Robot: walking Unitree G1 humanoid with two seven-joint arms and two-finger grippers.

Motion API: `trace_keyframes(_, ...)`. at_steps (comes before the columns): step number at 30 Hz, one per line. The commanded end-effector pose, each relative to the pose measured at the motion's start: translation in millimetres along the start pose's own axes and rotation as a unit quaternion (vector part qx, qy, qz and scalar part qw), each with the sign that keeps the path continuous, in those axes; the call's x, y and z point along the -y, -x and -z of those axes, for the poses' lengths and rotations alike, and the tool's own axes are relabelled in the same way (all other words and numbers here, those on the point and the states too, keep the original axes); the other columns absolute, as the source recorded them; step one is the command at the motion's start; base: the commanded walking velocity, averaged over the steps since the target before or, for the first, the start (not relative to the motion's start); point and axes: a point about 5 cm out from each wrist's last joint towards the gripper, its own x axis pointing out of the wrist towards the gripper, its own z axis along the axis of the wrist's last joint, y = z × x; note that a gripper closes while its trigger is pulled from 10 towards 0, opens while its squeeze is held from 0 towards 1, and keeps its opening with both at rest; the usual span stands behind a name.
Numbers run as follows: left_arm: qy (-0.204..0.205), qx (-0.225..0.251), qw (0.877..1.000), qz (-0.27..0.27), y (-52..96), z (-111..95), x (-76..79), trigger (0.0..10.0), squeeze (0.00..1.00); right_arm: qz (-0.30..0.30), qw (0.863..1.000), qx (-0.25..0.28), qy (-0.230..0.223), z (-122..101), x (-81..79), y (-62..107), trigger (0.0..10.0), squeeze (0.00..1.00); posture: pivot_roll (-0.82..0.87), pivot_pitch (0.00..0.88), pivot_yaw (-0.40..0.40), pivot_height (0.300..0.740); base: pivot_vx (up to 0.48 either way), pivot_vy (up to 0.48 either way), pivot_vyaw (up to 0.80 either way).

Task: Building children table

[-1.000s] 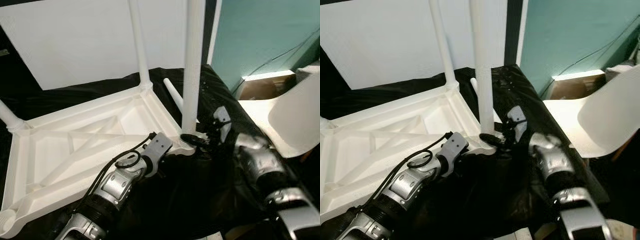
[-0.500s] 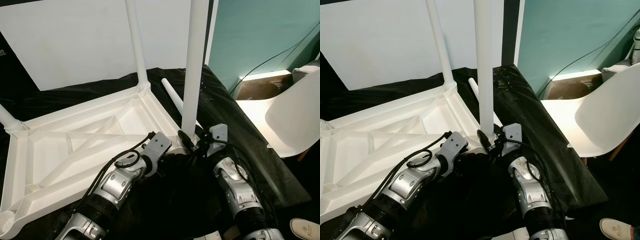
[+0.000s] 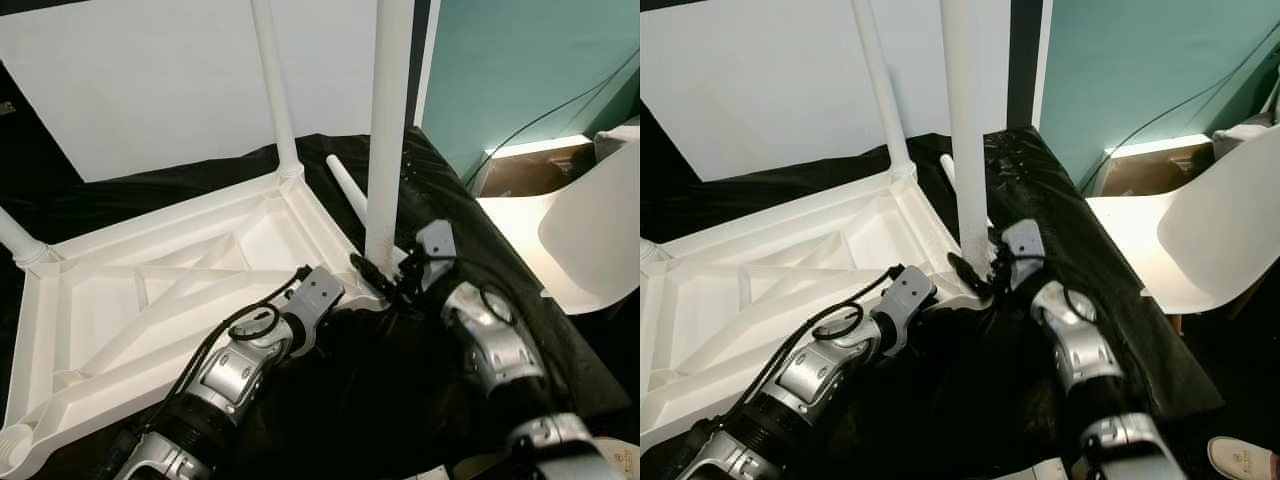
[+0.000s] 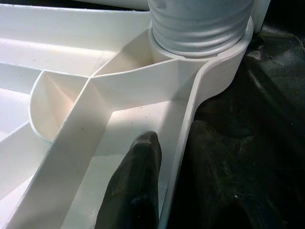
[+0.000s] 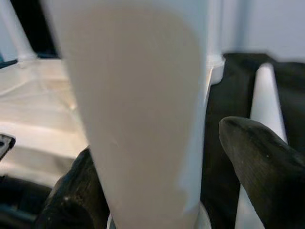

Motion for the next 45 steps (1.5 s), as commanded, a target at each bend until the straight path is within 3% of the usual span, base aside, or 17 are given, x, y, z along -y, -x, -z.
trace_keyframes(1, 0.034, -0.06, 0.993, 0.101, -3.6, 31, 23.8, 10.0, 0.0, -0.021, 0.999, -0.021, -0.032, 4, 2.5, -1.1, 10.0, 0.0, 0.06, 0.0, 0.057, 0.74, 0.0, 0.0, 0.0)
trace_keyframes(2, 0.034, -0.06, 0.993, 0.101, -3.6, 31, 23.8, 10.0, 0.0, -0.021, 0.999, -0.021, -0.032, 4, 2.5, -1.1, 10.0, 0.0, 0.06, 0.0, 0.057, 0.74, 0.0, 0.0, 0.0)
trace_keyframes(3, 0.034, -0.06, 0.993, 0.099, -3.2, 31, 22.9, 10.0, 0.0, -0.041, 0.998, -0.029, -0.045, 4, 3.2, -0.4, 0.0, 0.0, 0.07, 0.0, 0.052, 0.74, 0.0, 0.0, 0.0)
trace_keyframes(12, 0.033, -0.06, 0.993, 0.095, -2.3, 31, 21.3, 10.0, 0.0, -0.088, 0.989, -0.038, -0.115, 11, -7.6, 6.1, 0.0, 0.0, 0.07, 0.0, 0.046, 0.74, 0.0, 0.0, 0.0)
trace_keyframes(15, 0.035, -0.059, 0.993, 0.094, -2.2, 31, 21.6, 10.0, 0.0, 0.001, 0.994, 0.008, -0.11, 14, -24.0, 9.0, 0.0, 0.0, 0.07, 0.0, 0.046, 0.74, 0.0, 0.0, 0.0)
trace_keyframes(19, 0.035, -0.059, 0.993, 0.094, -2.1, 31, 21.4, 10.0, 0.0, 0.106, 0.989, 0.031, -0.099, 14, -20.5, 12.5, 0.0, 0.0, 0.08, 0.0, 0.049, 0.74, 0.0, 0.0, 0.0)
trace_keyframes(20, 0.035, -0.059, 0.993, 0.094, -2.1, 31, 21.4, 10.0, 0.0, 0.106, 0.989, 0.031, -0.099, 14, -20.5, 12.5, 0.0, 0.0, 0.08, 0.0, 0.049, 0.74, 0.0, 0.0, 0.0)
trace_keyframes(21, 0.034, -0.059, 0.993, 0.093, -1.7, 30, 20.0, 10.0, 0.0, 0.195, 0.978, 0.022, -0.075, 19, -17.6, 17.8, 0.0, 0.0, 0.08, 0.0, 0.049, 0.74, 0.0, 0.0, 0.0)
trace_keyframes(29, 0.034, -0.061, 0.993, 0.093, -0.9, 30, 19.9, 10.0, 0.0, 0.27, 0.961, -0.002, -0.059, 21, -16.6, 14.3, 0.0, 0.0, 0.08, 0.0, 0.049, 0.74, 0.0, 0.0, 0.0)
trace_keyframes(33, 0.035, -0.061, 0.993, 0.093, -0.8, 30, 20.9, 10.0, 0.0, 0.259, 0.964, -0.01, -0.063, 21, -23.8, 10.1, 0.0, 0.0, 0.08, 0.0, 0.047, 0.74, 0.0, 0.0, 0.0)
trace_keyframes(34, 0.036, -0.061, 0.993, 0.093, -1.3, 30, 21.0, 10.0, 0.0, 0.24, 0.969, -0.006, -0.066, 21, -27.0, 8.9, 10.0, 0.26, 0.07, 0.0, 0.047, 0.74, 0.0, 0.0, 0.0)
trace_keyframes(35, 0.036, -0.06, 0.993, 0.094, -1.7, 30, 21.2, 10.0, 0.0, 0.209, 0.975, -0.001, -0.074, 20, -30.1, 7.3, 10.0, 1.0, 0.07, 0.0, 0.048, 0.74, 0.0, 0.0, 0.0)
trace_keyframes(38, 0.037, -0.059, 0.993, 0.095, -2.5, 29, 21.6, 10.0, 0.0, 0.151, 0.985, 0.002, -0.082, 19, -34.7, 3.8, 10.0, 1.0, 0.06, 0.0, 0.049, 0.74, 0.0, 0.0, 0.0)
trace_keyframes(39, 0.038, -0.059, 0.993, 0.096, -2.8, 29, 21.6, 10.0, 0.0, 0.132, 0.988, 0.0, -0.082, 18, -36.0, 2.4, 10.0, 0.91, 0.06, 0.0, 0.049, 0.74, 0.0, 0.0, 0.0)
trace_keyframes(40, 0.038, -0.059, 0.993, 0.096, -2.8, 29, 21.6, 10.0, 0.0, 0.132, 0.988, 0.0, -0.082, 18, -36.0, 2.4, 10.0, 0.91, 0.06, 0.0, 0.049, 0.74, 0.0, 0.0, 0.0)
trace_keyframes(41, 0.036, -0.058, 0.993, 0.098, -3.7, 29, 22.5, 10.0, 0.0, 0.113, 0.991, -0.005, -0.077, 18, -33.0, 1.0, 10.0, 0.0, 0.05, 0.0, 0.048, 0.74, 0.0, 0.0, 0.0)
trace_keyframes(45, 0.035, -0.049, 0.993, 0.1, -11.0, 23, 23.4, 10.0, 0.0, 0.037, 0.998, -0.024, -0.047, 14, -10.5, 1.1, 10.0, 0.0, 0.01, 0.0, 0.024, 0.74, 0.0, 0.0, 0.0)
